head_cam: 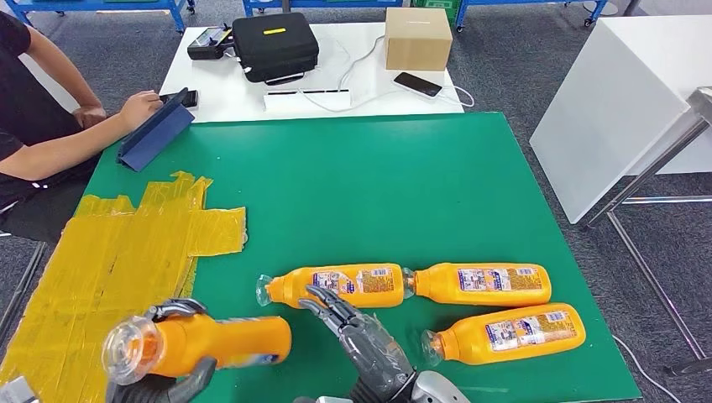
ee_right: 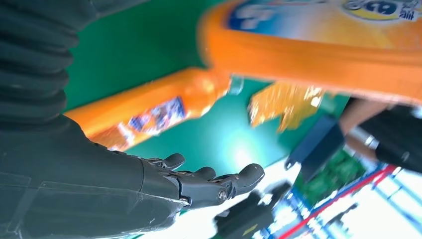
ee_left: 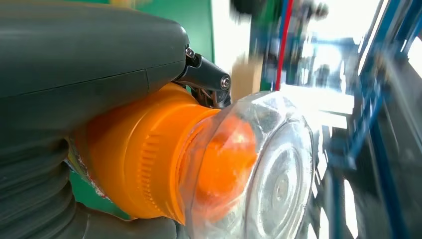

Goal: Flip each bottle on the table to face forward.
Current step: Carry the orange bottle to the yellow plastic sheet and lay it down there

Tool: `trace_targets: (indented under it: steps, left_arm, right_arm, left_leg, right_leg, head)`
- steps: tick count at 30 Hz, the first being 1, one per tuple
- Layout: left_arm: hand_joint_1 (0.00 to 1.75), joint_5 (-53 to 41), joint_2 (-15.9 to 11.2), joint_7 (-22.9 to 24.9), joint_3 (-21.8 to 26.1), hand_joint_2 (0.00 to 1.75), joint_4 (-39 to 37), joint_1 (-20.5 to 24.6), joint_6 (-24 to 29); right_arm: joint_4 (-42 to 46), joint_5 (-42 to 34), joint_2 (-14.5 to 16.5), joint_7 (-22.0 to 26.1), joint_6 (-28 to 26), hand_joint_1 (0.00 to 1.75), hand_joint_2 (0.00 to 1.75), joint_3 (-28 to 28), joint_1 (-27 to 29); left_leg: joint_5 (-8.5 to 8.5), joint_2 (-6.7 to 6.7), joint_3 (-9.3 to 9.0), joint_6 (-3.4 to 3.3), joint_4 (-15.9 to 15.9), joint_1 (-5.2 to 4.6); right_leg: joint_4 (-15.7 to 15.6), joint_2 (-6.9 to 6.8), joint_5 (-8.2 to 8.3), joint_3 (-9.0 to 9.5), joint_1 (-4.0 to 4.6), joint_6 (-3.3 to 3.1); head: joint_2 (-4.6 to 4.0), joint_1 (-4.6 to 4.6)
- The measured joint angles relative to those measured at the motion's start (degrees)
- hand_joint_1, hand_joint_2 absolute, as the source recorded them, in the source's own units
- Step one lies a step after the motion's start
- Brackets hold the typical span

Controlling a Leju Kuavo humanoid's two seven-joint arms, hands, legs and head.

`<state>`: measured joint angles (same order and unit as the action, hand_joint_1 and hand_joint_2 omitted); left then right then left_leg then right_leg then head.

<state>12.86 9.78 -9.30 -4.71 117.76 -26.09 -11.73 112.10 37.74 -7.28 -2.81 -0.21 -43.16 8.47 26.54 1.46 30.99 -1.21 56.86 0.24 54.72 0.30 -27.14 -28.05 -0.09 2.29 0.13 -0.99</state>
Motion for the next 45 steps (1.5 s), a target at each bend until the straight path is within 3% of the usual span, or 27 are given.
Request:
trace_targets:
  steps: [6,15,19,24,32,38,45]
  left_arm:
    - [1.75,-27.0,4.9,-5.6,6.3,1.75,4.6,3.2,14.1]
    - [1.75,-30.7,7.2,-6.6,9.2,1.75,6.4,4.7,16.3]
    - [1.75,-40.1,7.3,-7.4,9.8,1.75,6.5,5.4,20.2]
    - [1.75,-58.5,6.1,-4.9,9.6,1.75,3.3,8.7,23.1]
    - [1.75,-75.5,-0.8,-0.3,6.1,1.75,-15.5,16.8,24.6]
    - [1.75,-76.0,-4.5,1.4,5.0,1.75,-27.9,21.2,21.6]
    - [1.75,-72.3,-5.5,1.1,4.0,1.75,-31.5,23.4,18.2]
  right_arm:
    - [3.6,3.9,-0.3,-3.0,-1.5,0.00,0.00,1.1,1.5]
    - [4.8,4.7,-0.8,-3.5,-1.7,0.00,0.00,1.8,1.9]
    - [4.8,6.2,-0.9,-3.9,-0.5,0.00,1.75,1.9,1.7]
    - [2.8,8.1,-0.8,-6.2,7.0,0.00,1.75,3.1,-2.0]
    - [-8.4,6.4,0.6,-12.9,15.4,0.00,1.75,4.8,-16.1]
    - [-14.8,9.3,1.7,-18.8,18.9,0.00,1.75,4.8,-23.0]
    - [-23.2,9.7,4.2,-21.0,20.6,0.00,1.75,6.2,-26.9]
  left_leg:
    - [-0.01,0.01,-0.05,0.01,0.0,0.02]
    - [0.00,0.01,-0.02,0.00,0.0,0.00]
    - [0.00,0.01,-0.02,0.00,0.0,0.00]
    - [-0.06,-0.01,-0.08,0.03,0.0,0.01]
    - [-0.30,0.00,-0.05,0.06,0.0,0.01]
    - [-0.31,0.00,0.07,0.05,0.0,0.01]
    - [-0.31,0.08,0.17,0.05,0.0,0.01]
  right_leg:
    - [0.0,0.00,0.00,0.05,0.01,0.00]
    - [0.0,0.00,0.00,0.03,0.00,0.00]
    - [0.0,0.00,0.00,0.03,0.00,0.00]
    - [0.0,0.00,0.07,0.06,0.01,-0.08]
    - [0.1,0.00,0.20,0.06,0.01,-0.08]
    - [0.1,0.00,0.23,-0.02,0.00,-0.05]
    - [0.1,-0.05,0.22,-0.09,0.00,-0.05]
  head:
    - [0.00,0.00]
    - [0.00,0.01]
    - [0.00,0.00]
    - [0.00,0.00]
    - [0.00,0.00]
    - [0.00,0.00]
    - [0.00,-0.01]
